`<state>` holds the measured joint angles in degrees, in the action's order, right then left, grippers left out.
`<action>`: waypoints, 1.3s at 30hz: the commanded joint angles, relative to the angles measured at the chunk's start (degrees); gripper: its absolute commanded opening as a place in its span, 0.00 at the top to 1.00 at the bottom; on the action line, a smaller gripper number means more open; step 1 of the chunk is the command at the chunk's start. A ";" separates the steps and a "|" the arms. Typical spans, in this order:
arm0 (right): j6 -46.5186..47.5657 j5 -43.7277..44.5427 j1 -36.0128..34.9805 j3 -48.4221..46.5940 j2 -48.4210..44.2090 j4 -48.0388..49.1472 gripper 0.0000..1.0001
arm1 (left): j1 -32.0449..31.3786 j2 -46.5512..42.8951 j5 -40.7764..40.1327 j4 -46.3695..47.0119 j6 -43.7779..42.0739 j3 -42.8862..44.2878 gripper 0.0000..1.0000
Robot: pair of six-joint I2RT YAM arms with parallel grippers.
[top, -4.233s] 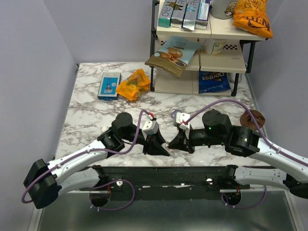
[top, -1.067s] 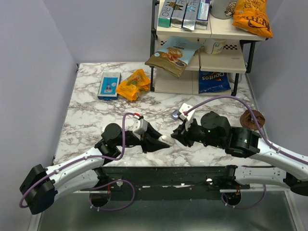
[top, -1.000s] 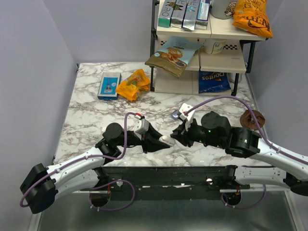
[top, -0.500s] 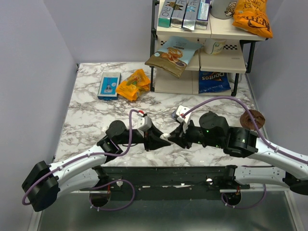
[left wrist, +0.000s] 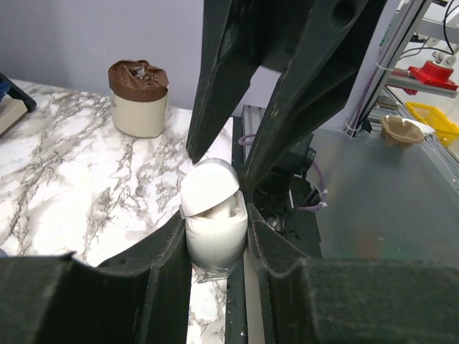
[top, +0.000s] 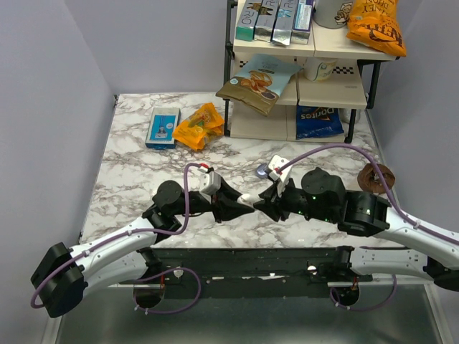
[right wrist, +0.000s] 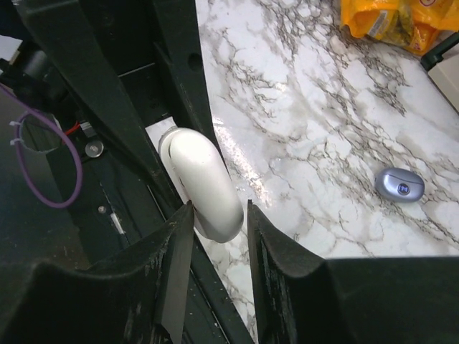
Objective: Insert the wireless bluetooth earbuds into the charging case
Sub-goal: Place the earbud in the charging case.
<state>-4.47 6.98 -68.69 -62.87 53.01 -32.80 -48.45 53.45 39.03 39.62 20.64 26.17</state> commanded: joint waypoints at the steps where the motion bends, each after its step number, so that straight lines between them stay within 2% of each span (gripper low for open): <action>1: 0.16 3.91 -0.48 -0.50 1.48 -1.92 0.56 | 0.02 -1.68 -0.18 2.83 -0.17 -0.60 1.00; 5: -1.07 7.25 -0.48 -0.50 1.57 -1.75 0.55 | -0.16 -2.47 1.23 4.07 -0.25 -1.56 1.00; 11: -0.63 4.71 -0.48 -1.55 0.60 -0.51 0.55 | -0.42 -3.35 0.61 2.22 -1.92 -2.71 1.00; 32: -2.12 5.50 -0.40 -2.34 0.16 -1.31 0.55 | -4.02 -5.99 -2.20 3.10 -9.57 -5.78 1.00; 35: -0.72 2.52 -0.40 -2.08 -1.33 -0.52 0.56 | -4.11 -6.51 -3.51 2.49 -10.18 -6.05 1.00; 39: 1.21 -6.51 -0.40 -0.94 -3.97 1.94 0.58 | -4.11 -6.43 -5.27 1.26 -10.19 -5.61 1.00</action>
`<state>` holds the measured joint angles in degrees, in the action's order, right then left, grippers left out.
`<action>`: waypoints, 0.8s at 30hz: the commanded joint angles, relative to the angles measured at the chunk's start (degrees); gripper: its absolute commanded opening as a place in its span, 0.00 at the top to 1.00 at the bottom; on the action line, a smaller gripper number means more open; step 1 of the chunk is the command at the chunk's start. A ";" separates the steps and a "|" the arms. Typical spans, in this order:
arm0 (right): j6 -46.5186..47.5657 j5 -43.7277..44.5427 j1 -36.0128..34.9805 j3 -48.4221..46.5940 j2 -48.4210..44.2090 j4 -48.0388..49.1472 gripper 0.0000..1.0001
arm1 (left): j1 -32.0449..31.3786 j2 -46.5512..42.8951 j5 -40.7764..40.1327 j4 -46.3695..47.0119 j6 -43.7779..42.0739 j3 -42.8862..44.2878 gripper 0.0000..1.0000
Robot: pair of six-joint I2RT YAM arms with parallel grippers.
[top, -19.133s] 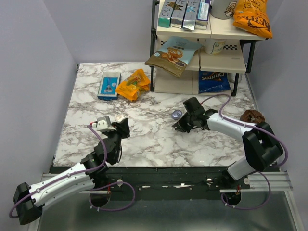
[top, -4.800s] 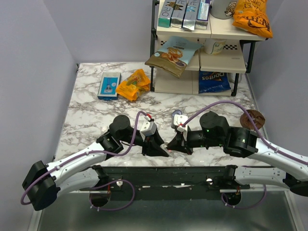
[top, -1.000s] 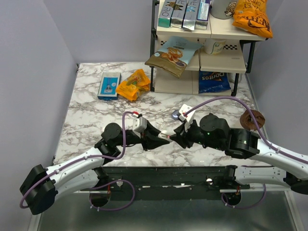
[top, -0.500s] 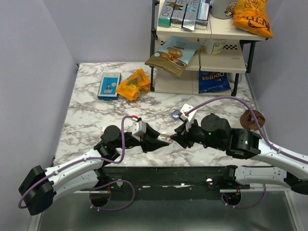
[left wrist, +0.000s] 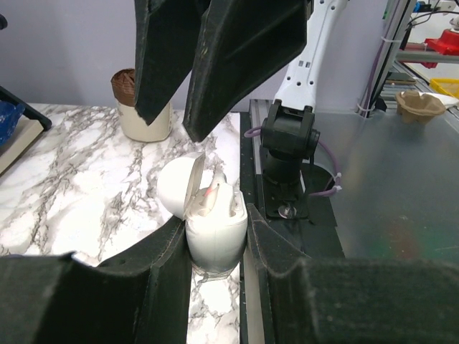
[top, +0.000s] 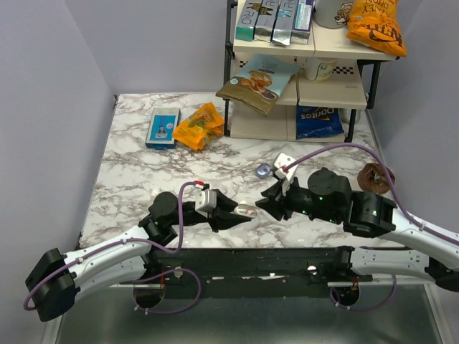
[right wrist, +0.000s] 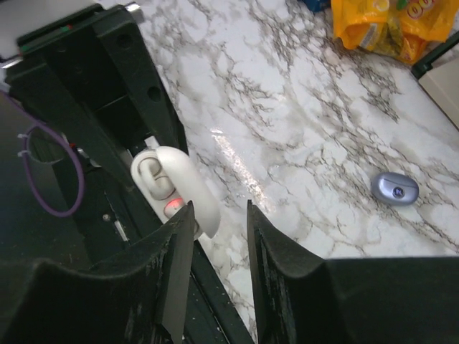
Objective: Insert the wireless bluetooth earbuds into the charging case
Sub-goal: Place the earbud in the charging case.
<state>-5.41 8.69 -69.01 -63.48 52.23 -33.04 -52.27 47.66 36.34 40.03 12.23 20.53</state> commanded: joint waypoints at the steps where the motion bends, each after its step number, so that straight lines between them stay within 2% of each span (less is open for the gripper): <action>1: 2.42 -10.25 -0.16 -0.15 -3.53 3.23 0.59 | -0.29 -0.55 -2.85 0.32 -1.86 0.47 1.00; 5: 3.65 -16.50 -0.16 0.38 -4.24 4.47 0.73 | -0.29 0.24 -3.29 -2.59 -1.59 1.96 1.00; 11: 4.79 -20.46 -0.24 -1.47 -0.11 1.49 0.80 | -0.29 0.42 -2.15 -2.68 -1.77 2.58 1.00; 17: 4.80 -19.41 -0.24 -1.82 2.18 1.04 0.89 | -0.29 0.15 -1.54 -2.77 -2.03 2.76 1.00; 24: 3.83 -15.20 -0.24 -1.99 3.23 1.04 0.92 | -0.38 -0.11 -0.48 -1.89 -2.21 2.40 1.00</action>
<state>-1.43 -9.13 -69.01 -63.68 54.87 -30.96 -52.27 48.16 34.30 36.99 11.31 21.80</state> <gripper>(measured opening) 0.087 0.359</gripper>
